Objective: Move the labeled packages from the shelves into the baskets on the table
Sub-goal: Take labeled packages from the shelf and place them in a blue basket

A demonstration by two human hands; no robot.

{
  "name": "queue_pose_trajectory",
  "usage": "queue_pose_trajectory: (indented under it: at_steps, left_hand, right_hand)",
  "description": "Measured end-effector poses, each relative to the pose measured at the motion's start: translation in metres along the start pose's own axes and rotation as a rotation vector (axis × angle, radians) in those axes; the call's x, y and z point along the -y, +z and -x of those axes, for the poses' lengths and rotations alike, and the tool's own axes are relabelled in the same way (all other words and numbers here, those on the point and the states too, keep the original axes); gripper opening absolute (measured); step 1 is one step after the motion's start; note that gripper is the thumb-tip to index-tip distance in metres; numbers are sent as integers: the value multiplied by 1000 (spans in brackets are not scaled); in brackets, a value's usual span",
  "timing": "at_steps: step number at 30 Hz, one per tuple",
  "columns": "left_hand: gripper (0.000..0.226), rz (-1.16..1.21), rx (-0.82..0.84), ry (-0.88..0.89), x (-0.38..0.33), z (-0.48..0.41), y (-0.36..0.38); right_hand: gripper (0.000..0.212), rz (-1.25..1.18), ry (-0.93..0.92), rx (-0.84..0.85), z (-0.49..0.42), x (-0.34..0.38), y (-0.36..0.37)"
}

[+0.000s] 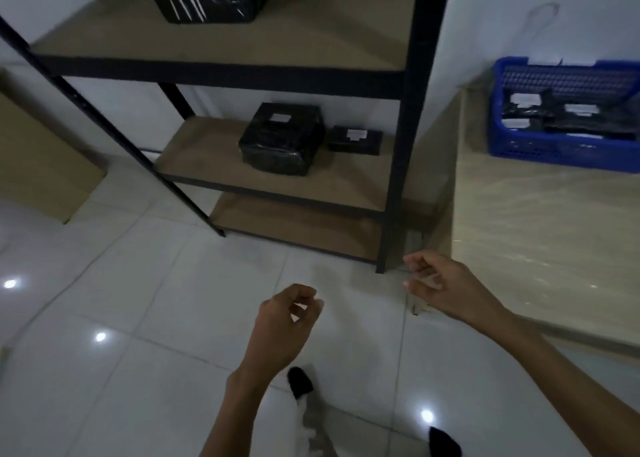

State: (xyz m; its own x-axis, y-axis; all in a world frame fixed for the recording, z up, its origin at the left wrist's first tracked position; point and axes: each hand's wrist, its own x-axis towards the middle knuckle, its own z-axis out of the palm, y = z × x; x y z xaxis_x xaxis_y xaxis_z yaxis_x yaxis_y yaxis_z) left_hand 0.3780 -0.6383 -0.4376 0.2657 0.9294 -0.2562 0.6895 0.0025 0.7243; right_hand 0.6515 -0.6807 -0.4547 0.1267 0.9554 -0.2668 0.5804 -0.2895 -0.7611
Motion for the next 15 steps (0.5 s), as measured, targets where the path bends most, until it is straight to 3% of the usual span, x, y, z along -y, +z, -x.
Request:
queue_pose_trajectory:
  at_steps: [8,15]
  left_hand:
    - [16,-99,178,65,68,-134,-78]
    - [19,-87,273,156,74,-219,-74]
  right_hand:
    - [35,-100,143,-173,-107,61,77]
    - [33,-150,206,-244,-172,67,93]
